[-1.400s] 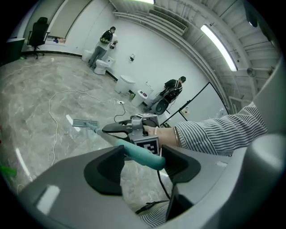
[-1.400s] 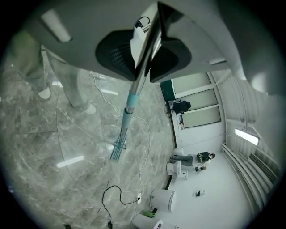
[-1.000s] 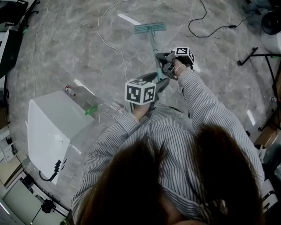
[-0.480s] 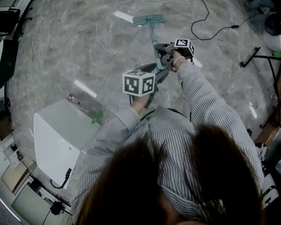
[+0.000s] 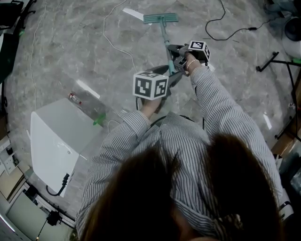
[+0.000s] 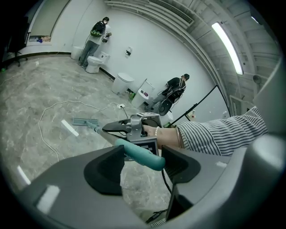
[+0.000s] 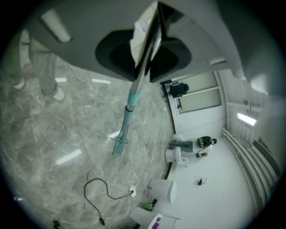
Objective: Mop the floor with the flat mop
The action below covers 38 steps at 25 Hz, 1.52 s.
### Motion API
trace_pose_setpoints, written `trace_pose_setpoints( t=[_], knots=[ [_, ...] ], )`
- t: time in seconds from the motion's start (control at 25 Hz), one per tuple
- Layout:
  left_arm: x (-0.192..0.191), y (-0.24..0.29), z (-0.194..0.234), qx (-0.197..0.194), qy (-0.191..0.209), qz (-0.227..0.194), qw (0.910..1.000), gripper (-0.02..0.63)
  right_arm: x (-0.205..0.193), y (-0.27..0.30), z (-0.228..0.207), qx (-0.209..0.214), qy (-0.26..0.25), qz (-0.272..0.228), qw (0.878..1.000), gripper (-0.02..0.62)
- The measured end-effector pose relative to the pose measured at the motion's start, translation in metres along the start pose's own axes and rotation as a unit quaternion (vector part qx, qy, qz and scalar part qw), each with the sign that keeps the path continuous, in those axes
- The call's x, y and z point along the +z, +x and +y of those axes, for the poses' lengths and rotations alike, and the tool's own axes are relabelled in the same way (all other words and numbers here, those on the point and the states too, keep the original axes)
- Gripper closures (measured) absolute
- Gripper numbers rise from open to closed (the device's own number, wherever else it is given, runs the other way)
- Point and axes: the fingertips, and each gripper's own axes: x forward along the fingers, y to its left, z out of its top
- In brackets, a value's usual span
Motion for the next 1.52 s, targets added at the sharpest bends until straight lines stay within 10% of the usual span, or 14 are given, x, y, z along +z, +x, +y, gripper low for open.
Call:
trace_pose_setpoints(
  t=[1.52],
  knots=[
    [-0.497,-0.103,-0.296,0.015,-0.009,0.012,0.9998,0.341,-0.344,-0.288,-0.372,-0.009,-0.016,0.033,0.999,0.497]
  ],
)
